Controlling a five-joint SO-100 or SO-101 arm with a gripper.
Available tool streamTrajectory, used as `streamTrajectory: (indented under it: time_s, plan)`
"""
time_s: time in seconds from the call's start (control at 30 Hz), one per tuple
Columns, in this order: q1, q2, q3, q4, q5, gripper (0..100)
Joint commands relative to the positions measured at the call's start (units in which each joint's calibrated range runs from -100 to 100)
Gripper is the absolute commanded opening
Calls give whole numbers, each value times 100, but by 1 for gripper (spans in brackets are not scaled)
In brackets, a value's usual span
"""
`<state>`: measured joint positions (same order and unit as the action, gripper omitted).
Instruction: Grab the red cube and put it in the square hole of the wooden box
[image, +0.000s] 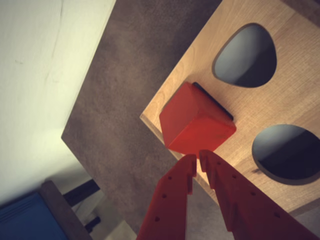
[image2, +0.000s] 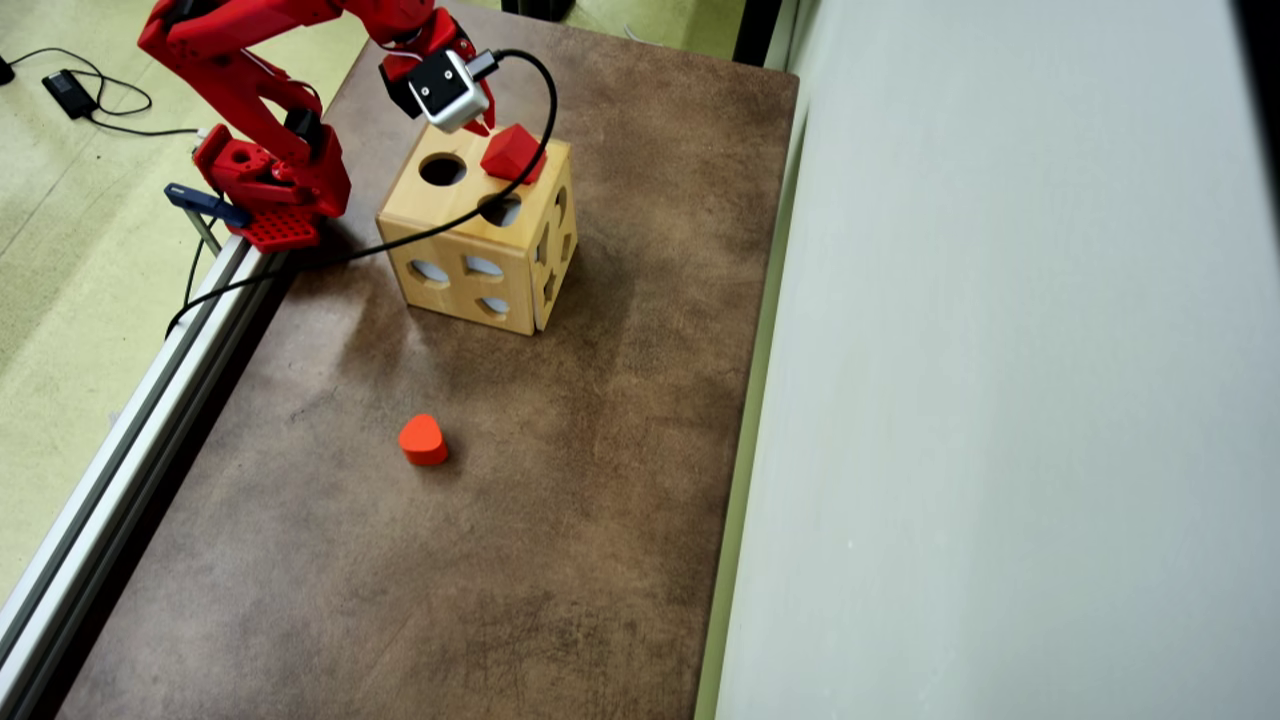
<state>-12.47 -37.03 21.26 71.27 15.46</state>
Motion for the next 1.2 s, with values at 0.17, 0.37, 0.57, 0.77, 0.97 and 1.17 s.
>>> streamTrajectory:
  time_s: [0.17, 0.37, 0.57, 0.77, 0.97, 1.17]
  plan:
    - [51, -539, -123, -818, -166, 2]
    - [58, -454, -33, -1308, -474, 2]
    - [58, -224, 718, -1582, -571, 2]
    - [58, -29, 1908, -2507, -518, 2]
    - [36, -173, 2498, -2434, -493, 2]
    - [43, -1261, 2775, -2233, -322, 2]
